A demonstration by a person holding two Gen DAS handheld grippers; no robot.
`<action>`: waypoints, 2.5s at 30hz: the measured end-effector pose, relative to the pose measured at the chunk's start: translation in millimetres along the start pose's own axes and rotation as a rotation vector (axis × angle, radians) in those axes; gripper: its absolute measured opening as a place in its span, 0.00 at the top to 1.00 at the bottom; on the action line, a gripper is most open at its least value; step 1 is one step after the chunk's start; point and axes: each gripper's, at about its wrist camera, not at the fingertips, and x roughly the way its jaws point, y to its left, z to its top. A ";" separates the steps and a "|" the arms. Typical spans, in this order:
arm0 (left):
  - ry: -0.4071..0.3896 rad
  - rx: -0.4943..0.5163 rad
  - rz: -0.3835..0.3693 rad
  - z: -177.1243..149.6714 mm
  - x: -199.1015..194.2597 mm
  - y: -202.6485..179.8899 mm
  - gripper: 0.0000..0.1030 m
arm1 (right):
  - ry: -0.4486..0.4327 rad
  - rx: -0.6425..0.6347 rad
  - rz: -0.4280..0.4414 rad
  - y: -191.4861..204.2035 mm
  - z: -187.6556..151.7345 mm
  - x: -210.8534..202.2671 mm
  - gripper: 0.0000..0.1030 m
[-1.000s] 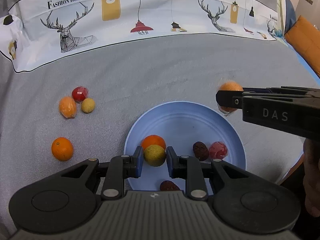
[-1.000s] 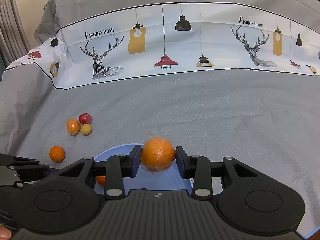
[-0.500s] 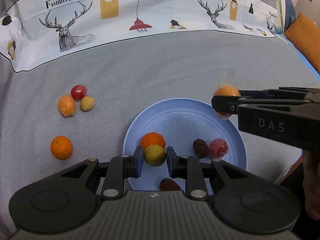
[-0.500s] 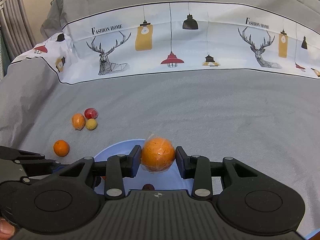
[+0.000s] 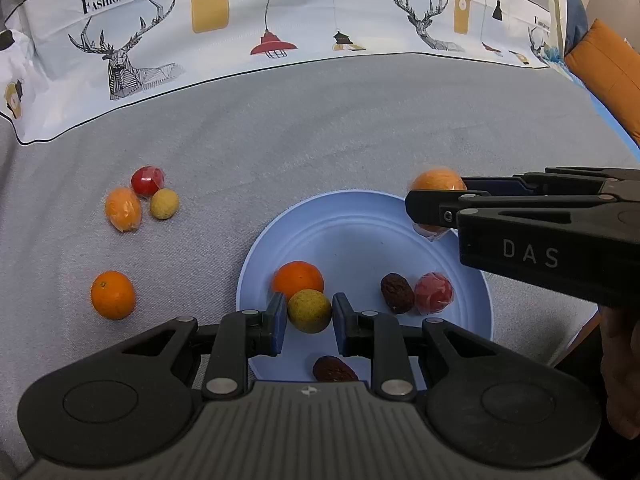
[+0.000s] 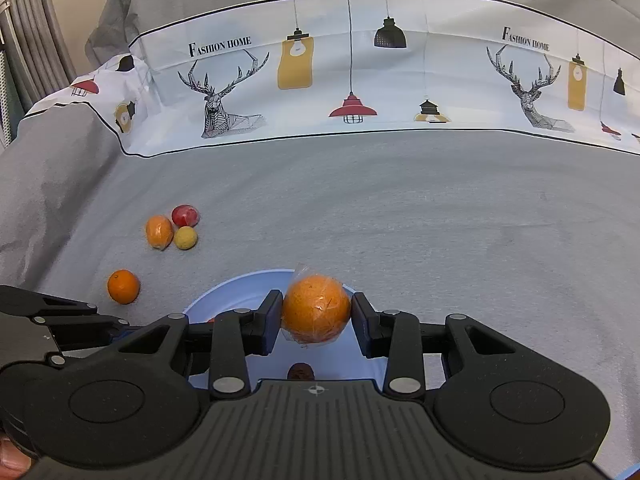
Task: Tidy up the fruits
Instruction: 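Carry the wrapped orange over the blue plate while the left tool holds the yellow fruit above it, then open the right tool to drop the wrapped orange while the left tool drops the yellow fruit, then grasp a yellow fruit with the right tool while the left tool grasps a wrapped orange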
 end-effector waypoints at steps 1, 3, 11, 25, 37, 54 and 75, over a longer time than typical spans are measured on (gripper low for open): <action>0.000 0.001 -0.001 -0.1 0.1 0.0 0.74 | 0.000 -0.001 0.001 0.6 0.0 0.1 0.62; 0.000 0.003 -0.002 -0.5 0.1 -0.1 0.74 | 0.001 -0.007 0.001 1.7 -0.4 0.4 0.62; -0.002 0.006 -0.007 -0.7 -0.3 -1.3 0.74 | 0.006 -0.012 -0.006 2.1 -1.4 1.3 0.62; -0.017 0.012 -0.022 1.6 -3.3 -3.4 0.55 | 0.002 -0.006 -0.039 2.0 -1.7 2.1 0.44; -0.019 0.000 -0.012 3.2 -3.7 -0.2 0.54 | 0.001 -0.010 -0.073 1.7 -2.8 1.5 0.31; -0.331 -0.053 0.080 20.0 -86.8 48.0 0.97 | -0.129 0.062 -0.028 7.4 12.0 -9.2 0.89; -0.210 -0.577 0.007 26.2 1.5 198.5 0.87 | -0.061 -0.108 0.180 70.6 34.3 35.3 0.88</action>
